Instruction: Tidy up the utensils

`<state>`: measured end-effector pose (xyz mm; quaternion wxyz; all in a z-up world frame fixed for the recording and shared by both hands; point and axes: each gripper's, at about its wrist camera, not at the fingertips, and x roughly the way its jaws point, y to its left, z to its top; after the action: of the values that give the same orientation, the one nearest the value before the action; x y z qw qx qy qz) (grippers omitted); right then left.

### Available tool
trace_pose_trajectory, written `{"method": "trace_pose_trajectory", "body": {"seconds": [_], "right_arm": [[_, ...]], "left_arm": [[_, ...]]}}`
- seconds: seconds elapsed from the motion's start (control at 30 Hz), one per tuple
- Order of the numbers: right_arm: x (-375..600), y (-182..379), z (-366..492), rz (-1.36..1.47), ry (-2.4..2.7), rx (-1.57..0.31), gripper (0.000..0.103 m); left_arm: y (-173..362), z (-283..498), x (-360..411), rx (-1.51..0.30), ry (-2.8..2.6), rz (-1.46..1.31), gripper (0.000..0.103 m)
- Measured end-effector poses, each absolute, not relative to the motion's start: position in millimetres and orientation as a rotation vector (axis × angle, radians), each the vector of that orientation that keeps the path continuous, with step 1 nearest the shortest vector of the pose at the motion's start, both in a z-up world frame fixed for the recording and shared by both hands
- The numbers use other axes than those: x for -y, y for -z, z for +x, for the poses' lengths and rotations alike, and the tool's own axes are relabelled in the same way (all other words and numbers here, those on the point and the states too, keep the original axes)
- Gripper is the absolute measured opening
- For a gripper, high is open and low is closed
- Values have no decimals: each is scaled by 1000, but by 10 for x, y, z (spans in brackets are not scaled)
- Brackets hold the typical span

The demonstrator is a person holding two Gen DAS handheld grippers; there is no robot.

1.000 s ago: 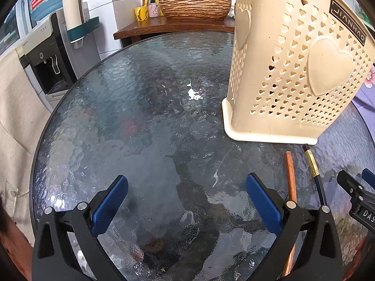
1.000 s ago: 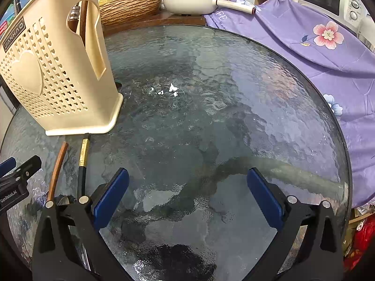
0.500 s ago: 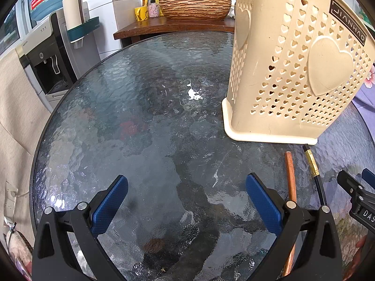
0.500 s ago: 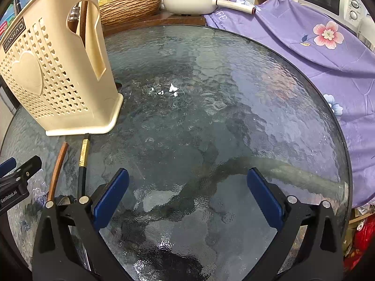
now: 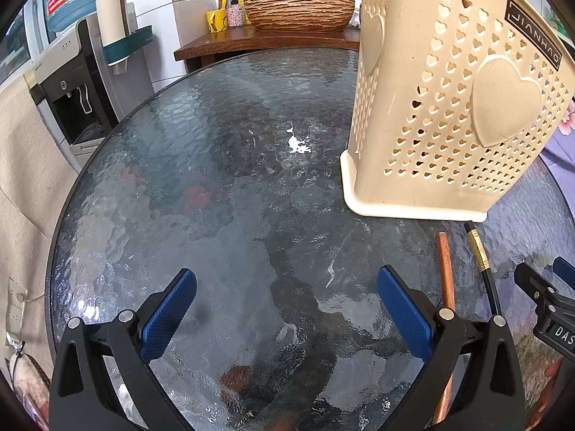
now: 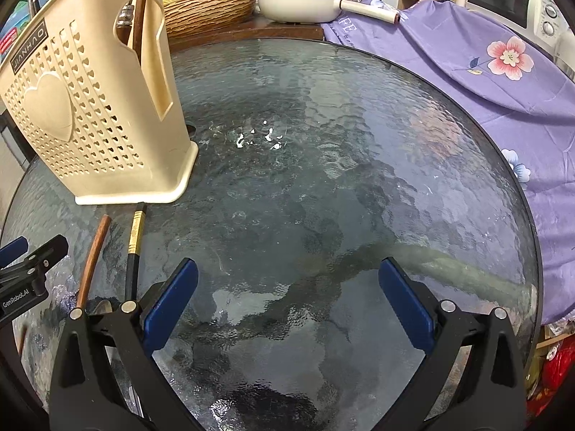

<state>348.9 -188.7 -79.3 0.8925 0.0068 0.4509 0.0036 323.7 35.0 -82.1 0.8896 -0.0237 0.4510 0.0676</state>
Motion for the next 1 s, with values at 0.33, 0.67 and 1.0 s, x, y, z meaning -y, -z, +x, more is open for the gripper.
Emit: {"method": "trace_pose_trajectory", "body": {"seconds": [0.33, 0.67, 1.0], "right_arm": [[1829, 793, 3464, 1, -27, -935, 99], [1808, 796, 3466, -4, -37, -935, 99], [1800, 801, 3473, -4, -38, -935, 99]], "left_arm": [[821, 3235, -350, -937, -141, -50, 98], [821, 3235, -350, -937, -141, -50, 98], [821, 3249, -332, -937, -145, -51, 98]]}}
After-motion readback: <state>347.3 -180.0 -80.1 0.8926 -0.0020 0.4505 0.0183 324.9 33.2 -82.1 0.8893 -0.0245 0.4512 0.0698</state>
